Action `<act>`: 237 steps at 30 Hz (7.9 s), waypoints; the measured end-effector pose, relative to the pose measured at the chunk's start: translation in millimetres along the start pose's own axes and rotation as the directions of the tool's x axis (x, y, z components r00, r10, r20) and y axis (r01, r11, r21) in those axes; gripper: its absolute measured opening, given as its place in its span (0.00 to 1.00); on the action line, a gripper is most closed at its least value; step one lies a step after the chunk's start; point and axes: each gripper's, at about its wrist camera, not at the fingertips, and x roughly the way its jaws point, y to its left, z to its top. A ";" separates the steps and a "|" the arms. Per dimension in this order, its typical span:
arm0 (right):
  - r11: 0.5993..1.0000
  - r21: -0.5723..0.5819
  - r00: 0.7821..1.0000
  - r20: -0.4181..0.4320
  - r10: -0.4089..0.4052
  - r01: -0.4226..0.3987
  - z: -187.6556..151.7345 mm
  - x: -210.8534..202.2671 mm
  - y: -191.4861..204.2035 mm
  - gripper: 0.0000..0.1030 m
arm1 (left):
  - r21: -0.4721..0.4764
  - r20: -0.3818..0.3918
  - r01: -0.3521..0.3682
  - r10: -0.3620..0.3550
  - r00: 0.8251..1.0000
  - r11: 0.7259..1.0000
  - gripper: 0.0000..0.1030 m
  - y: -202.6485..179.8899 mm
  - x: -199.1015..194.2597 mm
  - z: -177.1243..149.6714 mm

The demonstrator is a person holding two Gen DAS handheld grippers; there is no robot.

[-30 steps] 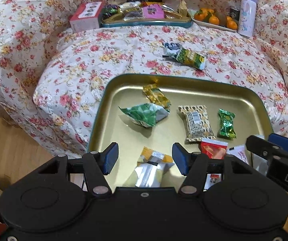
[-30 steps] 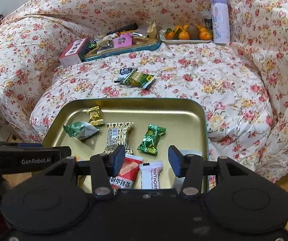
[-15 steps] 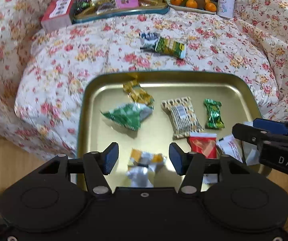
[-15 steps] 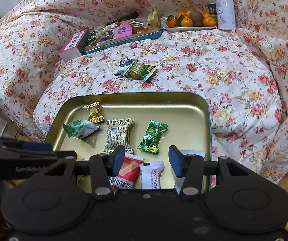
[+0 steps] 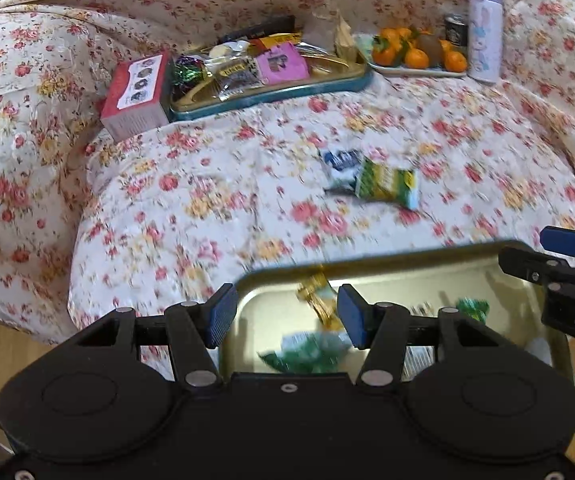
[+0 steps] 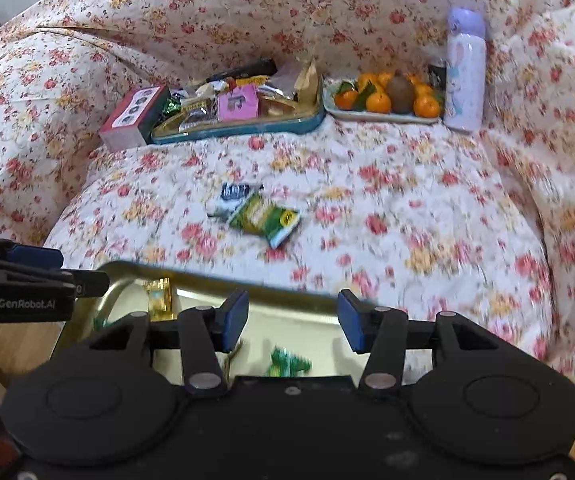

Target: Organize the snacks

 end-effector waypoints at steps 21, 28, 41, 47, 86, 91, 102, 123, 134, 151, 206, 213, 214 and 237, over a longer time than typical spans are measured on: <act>0.990 -0.139 1.000 -0.006 0.013 -0.014 42.2 70.0 19.0 0.52 | -0.084 -0.056 -0.043 0.039 0.998 0.996 0.58 31.5 71.1 50.0; 0.981 -0.191 0.999 -0.035 0.028 -0.034 46.0 92.6 23.3 0.52 | -0.037 -0.081 0.003 -0.006 0.997 0.999 0.57 24.3 96.5 62.5; 0.919 -0.388 0.996 -0.077 0.049 -0.075 59.8 142.3 36.2 0.52 | -0.046 -0.129 0.032 -0.038 0.991 0.998 0.57 17.3 116.0 68.3; 0.913 -0.399 0.994 -0.091 0.055 -0.087 64.7 161.6 31.3 0.52 | -0.057 -0.147 0.021 -0.029 0.989 0.998 0.57 22.6 121.4 66.7; 0.988 -0.157 1.000 -0.030 -0.004 -0.001 72.0 173.5 -37.5 0.39 | -0.090 -0.084 0.073 -0.081 0.993 0.993 0.61 -11.6 165.6 110.1; 0.988 -0.155 1.000 -0.030 -0.007 0.002 72.2 173.7 -37.2 0.39 | -0.065 -0.052 0.084 -0.088 0.995 0.994 0.61 -4.8 167.7 108.6; 0.982 -0.186 0.999 -0.025 -0.024 0.019 73.0 175.2 -33.2 0.39 | -0.052 -0.026 0.086 -0.087 0.996 0.995 0.52 -0.3 162.3 99.8; 0.913 -0.405 0.998 0.018 -0.055 0.058 117.1 213.6 -16.2 0.61 | -0.013 -0.001 0.093 -0.093 0.996 0.996 0.52 -1.5 163.3 95.0; 0.959 -0.284 1.000 -0.006 -0.024 0.021 120.2 220.3 -30.0 0.74 | -0.013 -0.001 0.094 -0.094 0.996 0.995 0.53 -0.5 163.1 94.8; 0.978 -0.207 0.995 -0.098 -0.022 0.001 104.9 194.4 -18.8 0.53 | -0.012 -0.017 0.103 -0.103 0.995 0.995 0.52 0.1 165.3 96.5; 0.982 0.146 0.936 0.347 0.065 -0.123 -28.7 -113.6 -10.7 0.31 | -0.131 0.298 0.188 -0.142 0.944 0.973 0.48 11.9 -74.1 -54.1; 0.990 0.126 0.939 0.343 0.020 -0.067 -62.3 -128.1 0.3 0.31 | -0.163 0.256 0.131 -0.086 0.963 0.978 0.49 9.3 -71.3 -86.0; 0.990 0.124 0.941 0.338 0.017 -0.062 -64.7 -126.9 1.4 0.31 | -0.159 0.251 0.115 -0.073 0.965 0.981 0.49 7.3 -69.7 -87.8; 0.994 0.101 0.983 0.176 -0.050 0.032 -85.8 -70.2 2.0 0.31 | -0.153 0.101 -0.007 0.023 0.995 0.988 0.52 -1.9 -24.2 -94.5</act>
